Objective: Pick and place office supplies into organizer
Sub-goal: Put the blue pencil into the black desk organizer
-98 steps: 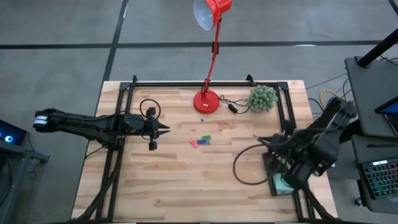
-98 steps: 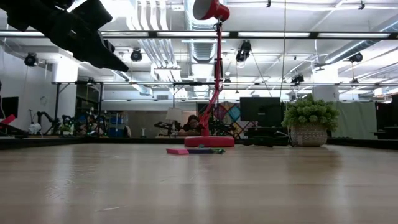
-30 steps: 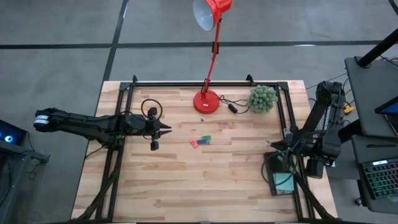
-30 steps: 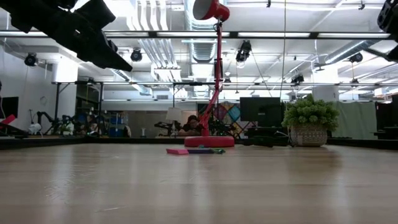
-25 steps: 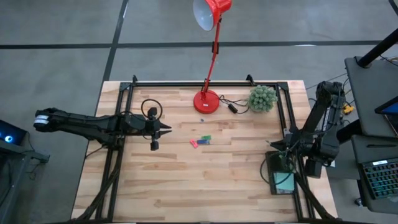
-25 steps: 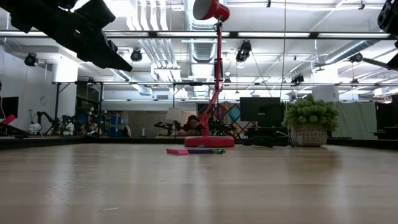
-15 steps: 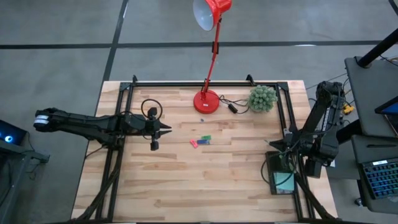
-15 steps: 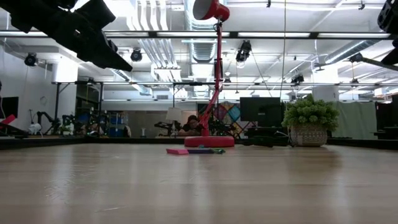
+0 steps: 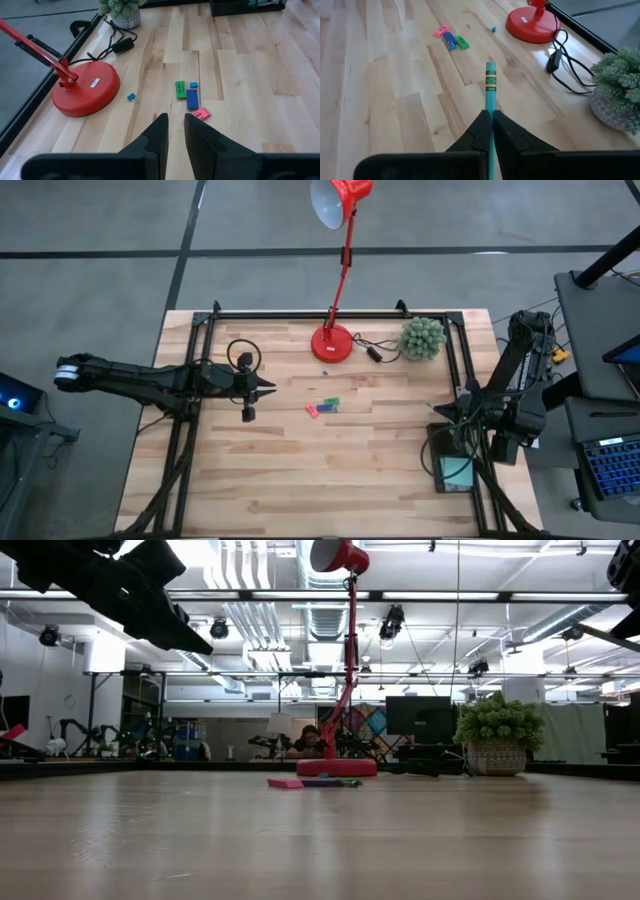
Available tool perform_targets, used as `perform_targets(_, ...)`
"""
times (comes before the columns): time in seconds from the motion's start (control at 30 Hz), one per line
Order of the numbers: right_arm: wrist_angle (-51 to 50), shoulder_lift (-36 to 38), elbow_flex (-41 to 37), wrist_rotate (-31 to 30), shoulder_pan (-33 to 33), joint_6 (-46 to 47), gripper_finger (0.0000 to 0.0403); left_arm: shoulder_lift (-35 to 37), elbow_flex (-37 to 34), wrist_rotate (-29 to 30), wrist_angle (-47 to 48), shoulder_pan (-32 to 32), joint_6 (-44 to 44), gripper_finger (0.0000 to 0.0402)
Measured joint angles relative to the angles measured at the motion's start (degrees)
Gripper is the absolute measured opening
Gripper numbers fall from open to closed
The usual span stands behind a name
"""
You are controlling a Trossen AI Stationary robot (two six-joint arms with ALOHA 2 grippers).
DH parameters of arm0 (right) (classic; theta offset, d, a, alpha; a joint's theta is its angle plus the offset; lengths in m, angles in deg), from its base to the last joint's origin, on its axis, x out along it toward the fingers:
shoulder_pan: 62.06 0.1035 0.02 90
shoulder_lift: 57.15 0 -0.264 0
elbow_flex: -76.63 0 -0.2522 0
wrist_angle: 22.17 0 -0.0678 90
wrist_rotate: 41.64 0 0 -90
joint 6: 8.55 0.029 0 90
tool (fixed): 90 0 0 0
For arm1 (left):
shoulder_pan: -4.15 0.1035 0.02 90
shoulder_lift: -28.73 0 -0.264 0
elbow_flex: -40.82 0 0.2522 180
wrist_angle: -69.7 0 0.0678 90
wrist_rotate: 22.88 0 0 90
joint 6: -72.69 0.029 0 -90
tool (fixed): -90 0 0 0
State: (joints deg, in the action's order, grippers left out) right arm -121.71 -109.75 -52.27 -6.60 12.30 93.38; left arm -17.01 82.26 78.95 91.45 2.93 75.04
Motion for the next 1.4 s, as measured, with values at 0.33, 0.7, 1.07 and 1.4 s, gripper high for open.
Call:
perform_targets(0.33, 0.0, 0.0, 1.3, 3.4, 0.0, -0.7, 0.001, 0.0, 0.0, 0.0, 0.0, 0.0, 0.0, 0.0048)
perform_targets(0.7, -0.3, 0.0, 2.5, 5.0, 0.0, -1.6, 0.0009, -3.1, 0.0, -0.8, -0.3, 0.0, -0.4, 0.0048)
perform_targets(1.07, 0.0, 0.0, 2.5, 7.4, 0.0, -1.0, 0.0009, -4.9, 0.6, -0.8, -3.7, 0.0, 1.3, 0.0048)
perform_targets(1.4, 1.8, 0.0, 3.6, 0.6, 0.0, 1.0, 0.003, -4.9, 0.6, -0.7, -4.8, 0.0, 1.6, 0.0048)
